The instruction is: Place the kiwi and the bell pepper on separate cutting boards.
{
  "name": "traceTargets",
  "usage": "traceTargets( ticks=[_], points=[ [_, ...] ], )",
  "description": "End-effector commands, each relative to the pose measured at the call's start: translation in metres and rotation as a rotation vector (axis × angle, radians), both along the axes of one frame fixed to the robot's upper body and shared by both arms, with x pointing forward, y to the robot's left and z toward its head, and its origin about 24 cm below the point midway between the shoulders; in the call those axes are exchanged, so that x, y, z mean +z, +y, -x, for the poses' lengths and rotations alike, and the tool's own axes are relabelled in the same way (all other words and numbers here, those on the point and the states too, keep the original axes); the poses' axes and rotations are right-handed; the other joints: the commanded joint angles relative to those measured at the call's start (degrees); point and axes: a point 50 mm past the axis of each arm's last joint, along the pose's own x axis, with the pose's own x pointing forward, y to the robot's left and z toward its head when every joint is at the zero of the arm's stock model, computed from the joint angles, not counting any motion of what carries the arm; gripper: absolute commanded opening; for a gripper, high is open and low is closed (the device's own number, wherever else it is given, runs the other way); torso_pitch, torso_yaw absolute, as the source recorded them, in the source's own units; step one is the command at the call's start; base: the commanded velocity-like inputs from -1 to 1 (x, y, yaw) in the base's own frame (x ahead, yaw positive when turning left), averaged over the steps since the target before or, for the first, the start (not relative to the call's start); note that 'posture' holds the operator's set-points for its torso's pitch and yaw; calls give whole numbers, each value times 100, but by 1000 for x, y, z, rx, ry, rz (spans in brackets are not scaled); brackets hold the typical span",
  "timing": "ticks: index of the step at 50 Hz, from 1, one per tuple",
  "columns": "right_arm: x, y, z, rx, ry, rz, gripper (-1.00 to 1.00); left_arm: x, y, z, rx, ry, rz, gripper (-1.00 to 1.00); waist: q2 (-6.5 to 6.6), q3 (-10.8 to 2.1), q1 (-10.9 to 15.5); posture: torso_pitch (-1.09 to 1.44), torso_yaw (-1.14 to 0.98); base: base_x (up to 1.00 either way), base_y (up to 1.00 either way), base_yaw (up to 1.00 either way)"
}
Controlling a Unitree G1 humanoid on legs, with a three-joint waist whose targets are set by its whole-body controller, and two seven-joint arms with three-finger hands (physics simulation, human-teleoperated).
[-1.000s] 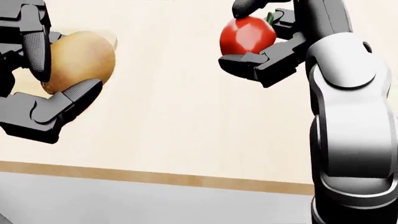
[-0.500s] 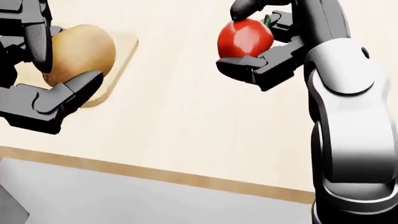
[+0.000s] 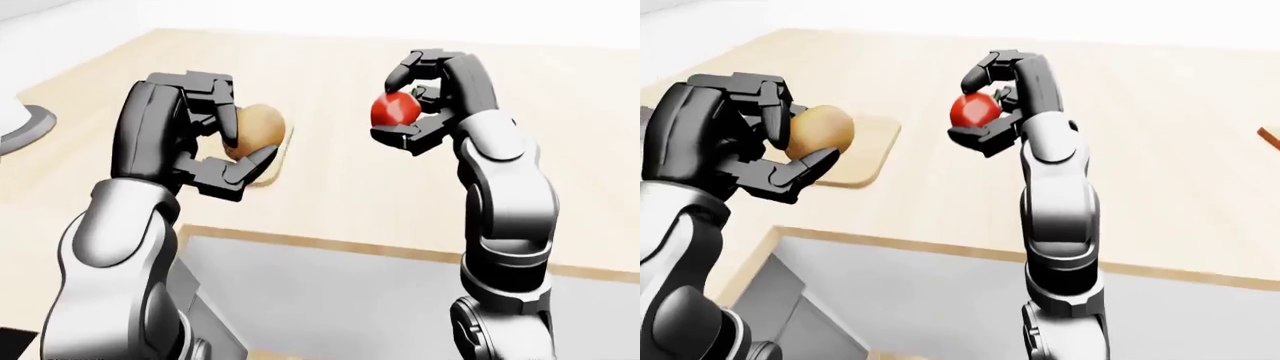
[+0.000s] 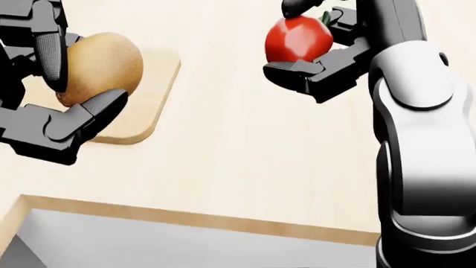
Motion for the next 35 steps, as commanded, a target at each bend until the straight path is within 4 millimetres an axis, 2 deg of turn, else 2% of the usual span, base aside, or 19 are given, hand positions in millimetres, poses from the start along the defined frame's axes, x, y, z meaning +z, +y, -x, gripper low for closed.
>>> traceTargets(
  ticks=[1,7,10,11,15,20,34,35],
  points=[
    [18,-2,6,-14,-99,-4,-100,10,-1,4,-5,-68,-7,-100,44,-115,-22,0,0,0,0,0],
    [16,-1,6,-6,-102,-6,-100,11,-2,0,-5,-69,-4,-100,-161,-104,83,0,0,0,0,0],
    [16,-1,6,-6,-103,-5,-100,17,-2,-7,-11,-80,5,-100,-418,-153,176,0,0,0,0,0],
    [16,-1,6,-4,-104,-5,-100,18,-3,-9,-15,-80,6,-100,-324,-130,193,0,0,0,0,0],
    [16,0,7,-1,-106,-5,-100,22,-3,-24,-10,-79,17,-100,-270,-201,202,0,0,0,0,0],
    [15,-1,7,-2,-106,-5,-100,25,9,-41,51,-70,37,-100,-202,-233,166,0,0,0,0,0],
    [15,-1,7,-4,-110,-10,-100,10,44,-83,231,9,40,-100,-159,-263,84,0,0,0,0,0],
    [17,0,7,-3,-111,-11,-100,-3,62,-106,319,69,46,-100,-160,-264,82,0,0,0,0,0]
  ],
)
